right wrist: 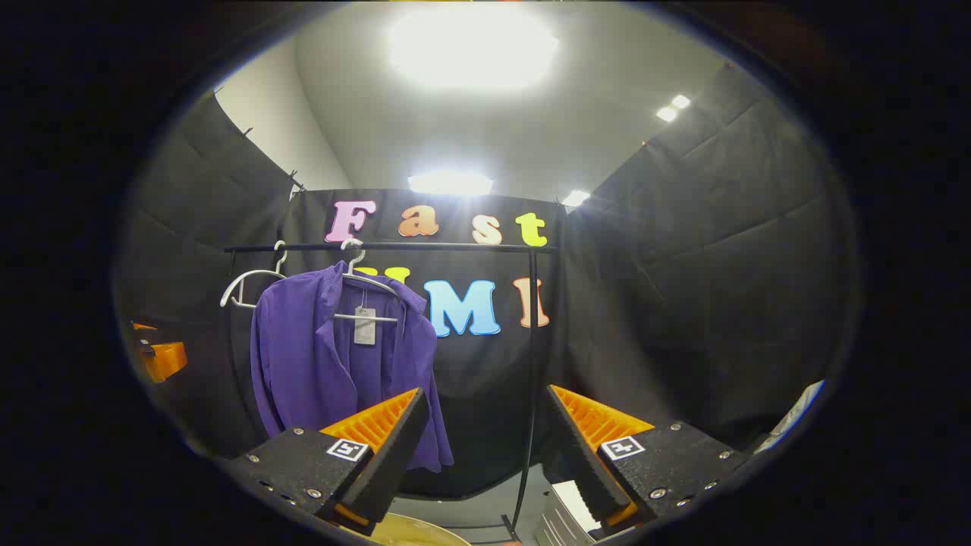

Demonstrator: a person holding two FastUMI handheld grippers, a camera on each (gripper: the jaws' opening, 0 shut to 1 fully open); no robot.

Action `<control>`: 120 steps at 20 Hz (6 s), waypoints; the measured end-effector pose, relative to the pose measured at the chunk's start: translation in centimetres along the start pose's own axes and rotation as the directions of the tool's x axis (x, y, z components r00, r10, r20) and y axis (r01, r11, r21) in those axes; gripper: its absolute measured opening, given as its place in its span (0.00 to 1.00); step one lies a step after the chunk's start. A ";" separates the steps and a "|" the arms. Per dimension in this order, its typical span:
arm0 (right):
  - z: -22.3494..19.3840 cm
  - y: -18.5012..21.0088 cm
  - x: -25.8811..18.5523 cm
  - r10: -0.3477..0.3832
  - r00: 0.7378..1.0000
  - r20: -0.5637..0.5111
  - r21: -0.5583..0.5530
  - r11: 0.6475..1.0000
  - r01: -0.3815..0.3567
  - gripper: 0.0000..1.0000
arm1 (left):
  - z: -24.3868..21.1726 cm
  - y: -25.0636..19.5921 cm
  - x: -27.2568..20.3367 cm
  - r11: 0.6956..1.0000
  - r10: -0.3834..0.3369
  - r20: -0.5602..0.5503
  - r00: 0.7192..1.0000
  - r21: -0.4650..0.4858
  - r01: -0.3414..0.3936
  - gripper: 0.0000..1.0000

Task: Grasp the clothes on the hanger with both hands and then place them into the laundry hamper below.

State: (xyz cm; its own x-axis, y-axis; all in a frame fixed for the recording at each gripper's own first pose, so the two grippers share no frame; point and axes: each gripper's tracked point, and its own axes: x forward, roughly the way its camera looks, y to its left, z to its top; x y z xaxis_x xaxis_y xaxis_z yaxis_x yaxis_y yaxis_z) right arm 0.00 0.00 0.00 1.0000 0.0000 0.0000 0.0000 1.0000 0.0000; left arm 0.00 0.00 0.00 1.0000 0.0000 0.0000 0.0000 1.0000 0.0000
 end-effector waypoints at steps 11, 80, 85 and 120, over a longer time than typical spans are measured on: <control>-0.4 -0.1 0.4 -0.017 1.000 -0.009 0.001 1.000 0.017 0.95 | -0.3 -0.8 1.4 1.000 -0.001 -0.003 1.000 0.009 0.001 0.96; -7.5 18.5 39.8 0.485 0.861 -0.150 0.230 0.864 -0.447 0.79 | -3.4 -13.5 35.1 0.941 0.333 -0.034 0.942 0.080 -0.330 0.93; -5.9 17.9 38.3 0.470 0.876 -0.105 0.210 0.872 -0.443 0.19 | -3.2 -13.3 33.8 0.949 0.314 -0.052 0.948 0.042 -0.312 0.71; 8.0 9.3 42.6 0.233 0.939 0.255 0.011 0.970 -0.244 0.04 | 12.4 -1.8 27.5 0.877 0.389 0.205 0.898 0.218 -0.429 0.07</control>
State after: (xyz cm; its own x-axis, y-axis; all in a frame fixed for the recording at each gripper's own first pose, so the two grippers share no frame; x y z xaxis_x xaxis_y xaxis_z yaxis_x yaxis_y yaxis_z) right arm 42.61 9.25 8.04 0.9385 0.2327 0.2550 -0.2436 0.9698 0.0113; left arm 27.55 -1.82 12.36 0.8984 0.3885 0.2048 -0.4288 0.8768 0.2175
